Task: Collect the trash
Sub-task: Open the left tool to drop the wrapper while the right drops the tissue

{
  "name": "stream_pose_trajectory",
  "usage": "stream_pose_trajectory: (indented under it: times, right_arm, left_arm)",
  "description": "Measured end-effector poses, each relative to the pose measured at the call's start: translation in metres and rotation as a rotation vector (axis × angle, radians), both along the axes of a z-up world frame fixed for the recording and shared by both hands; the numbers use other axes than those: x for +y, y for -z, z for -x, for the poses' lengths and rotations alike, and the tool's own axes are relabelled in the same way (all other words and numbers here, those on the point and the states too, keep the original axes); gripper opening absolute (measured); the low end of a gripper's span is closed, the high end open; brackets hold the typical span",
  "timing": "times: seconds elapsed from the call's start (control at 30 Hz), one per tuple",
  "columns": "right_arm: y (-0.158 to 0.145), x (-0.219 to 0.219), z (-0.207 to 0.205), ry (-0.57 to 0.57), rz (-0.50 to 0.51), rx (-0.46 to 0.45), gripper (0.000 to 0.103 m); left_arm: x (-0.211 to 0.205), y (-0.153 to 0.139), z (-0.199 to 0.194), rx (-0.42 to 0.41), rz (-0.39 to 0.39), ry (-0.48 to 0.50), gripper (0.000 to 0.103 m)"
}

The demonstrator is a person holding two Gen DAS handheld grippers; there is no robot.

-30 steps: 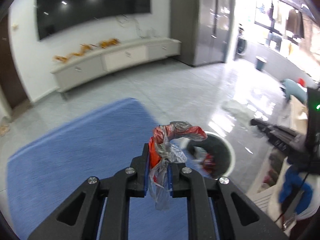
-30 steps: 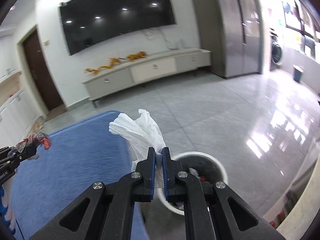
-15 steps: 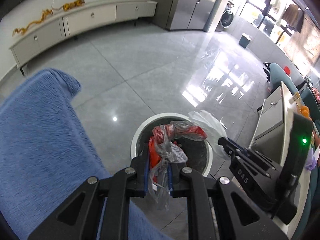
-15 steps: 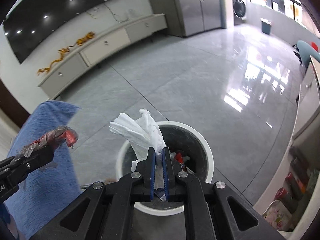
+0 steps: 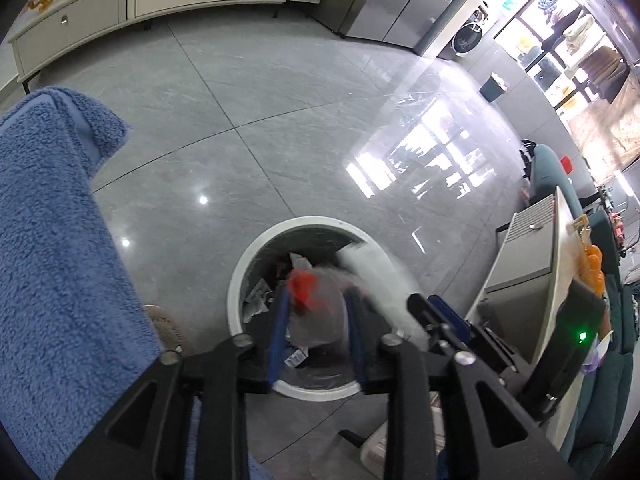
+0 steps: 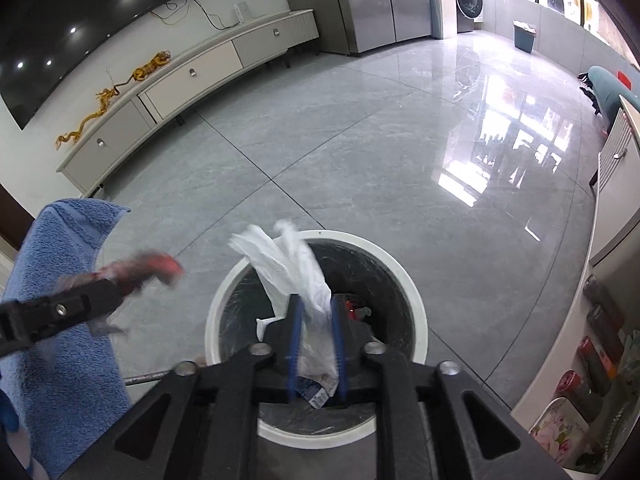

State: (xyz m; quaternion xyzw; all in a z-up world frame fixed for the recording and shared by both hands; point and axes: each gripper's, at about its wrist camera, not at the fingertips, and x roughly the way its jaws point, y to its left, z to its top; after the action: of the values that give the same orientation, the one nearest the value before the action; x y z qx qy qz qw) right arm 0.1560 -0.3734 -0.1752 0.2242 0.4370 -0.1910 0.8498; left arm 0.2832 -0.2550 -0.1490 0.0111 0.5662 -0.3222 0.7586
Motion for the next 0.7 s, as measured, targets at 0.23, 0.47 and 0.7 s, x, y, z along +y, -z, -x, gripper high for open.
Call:
stream_pose_trajectory:
  times: [0.23,0.47,0.7]
  right_arm:
    - [-0.003,-0.004,0.005,0.017,-0.002,-0.007,0.027]
    - [-0.023,0.009,0.010,0.004,0.031,-0.045,0.043]
    - [-0.067,0.038,0.018,-0.042,0.107,-0.119,0.053]
  left_arm:
    - [-0.004,-0.006,0.001,-0.009,0.040,0.012,0.046]
    - [0.015,-0.036,0.015,-0.094,0.048,0.000,0.046]
    - [0.058,-0.083,0.040,-0.242,0.033,-0.066,0.052]
